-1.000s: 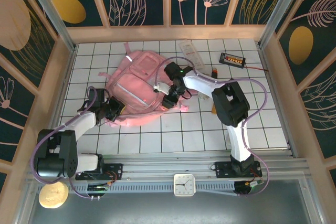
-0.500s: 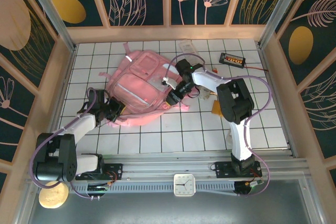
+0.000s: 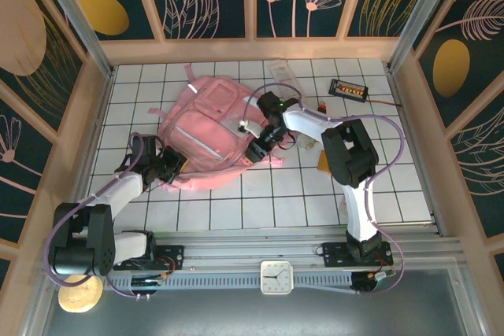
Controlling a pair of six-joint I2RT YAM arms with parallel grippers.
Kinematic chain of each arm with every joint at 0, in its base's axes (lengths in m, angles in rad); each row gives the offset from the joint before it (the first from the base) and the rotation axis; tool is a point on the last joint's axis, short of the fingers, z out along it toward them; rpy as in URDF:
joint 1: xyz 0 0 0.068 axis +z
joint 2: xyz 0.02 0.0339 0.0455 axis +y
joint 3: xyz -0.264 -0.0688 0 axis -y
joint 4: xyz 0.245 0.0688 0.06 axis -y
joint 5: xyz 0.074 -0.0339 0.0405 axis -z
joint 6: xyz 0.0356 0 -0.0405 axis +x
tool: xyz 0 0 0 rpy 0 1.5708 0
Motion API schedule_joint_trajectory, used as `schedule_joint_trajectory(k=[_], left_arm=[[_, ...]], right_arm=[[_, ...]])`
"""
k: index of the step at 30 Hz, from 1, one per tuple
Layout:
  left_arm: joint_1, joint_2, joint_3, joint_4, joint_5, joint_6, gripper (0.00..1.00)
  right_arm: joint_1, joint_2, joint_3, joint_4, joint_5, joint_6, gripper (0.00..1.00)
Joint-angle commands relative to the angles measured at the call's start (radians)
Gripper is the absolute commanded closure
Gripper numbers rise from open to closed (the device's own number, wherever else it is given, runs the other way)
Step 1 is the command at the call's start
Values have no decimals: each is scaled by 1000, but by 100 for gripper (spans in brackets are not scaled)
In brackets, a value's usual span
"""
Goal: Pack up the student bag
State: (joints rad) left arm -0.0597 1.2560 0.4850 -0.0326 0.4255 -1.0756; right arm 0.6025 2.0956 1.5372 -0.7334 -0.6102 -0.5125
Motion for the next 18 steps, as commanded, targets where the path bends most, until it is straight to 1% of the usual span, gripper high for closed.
schedule_joint_trajectory(k=[1, 5, 7, 9, 12, 17, 18], left_arm=[[0, -21, -13, 0, -5, -15, 100], [0, -27, -17, 0, -2, -16, 100], [0, -27, -19, 0, -3, -16, 100], [0, -27, -19, 2, -2, -17, 100], [0, -31, -19, 1, -2, -17, 100], [1, -49, -26, -5, -8, -18, 100], [-1, -50, -30, -2, -8, -20, 100]], right_arm=[[24, 6, 2, 6, 35, 22, 63], [34, 6, -1, 38, 69, 40, 64], [44, 3, 1, 52, 86, 45, 67], [54, 6, 11, 63, 95, 52, 73], [60, 11, 34, 55, 100, 61, 88], [58, -11, 68, 3, 108, 60, 99], [59, -14, 74, -10, 102, 62, 100]])
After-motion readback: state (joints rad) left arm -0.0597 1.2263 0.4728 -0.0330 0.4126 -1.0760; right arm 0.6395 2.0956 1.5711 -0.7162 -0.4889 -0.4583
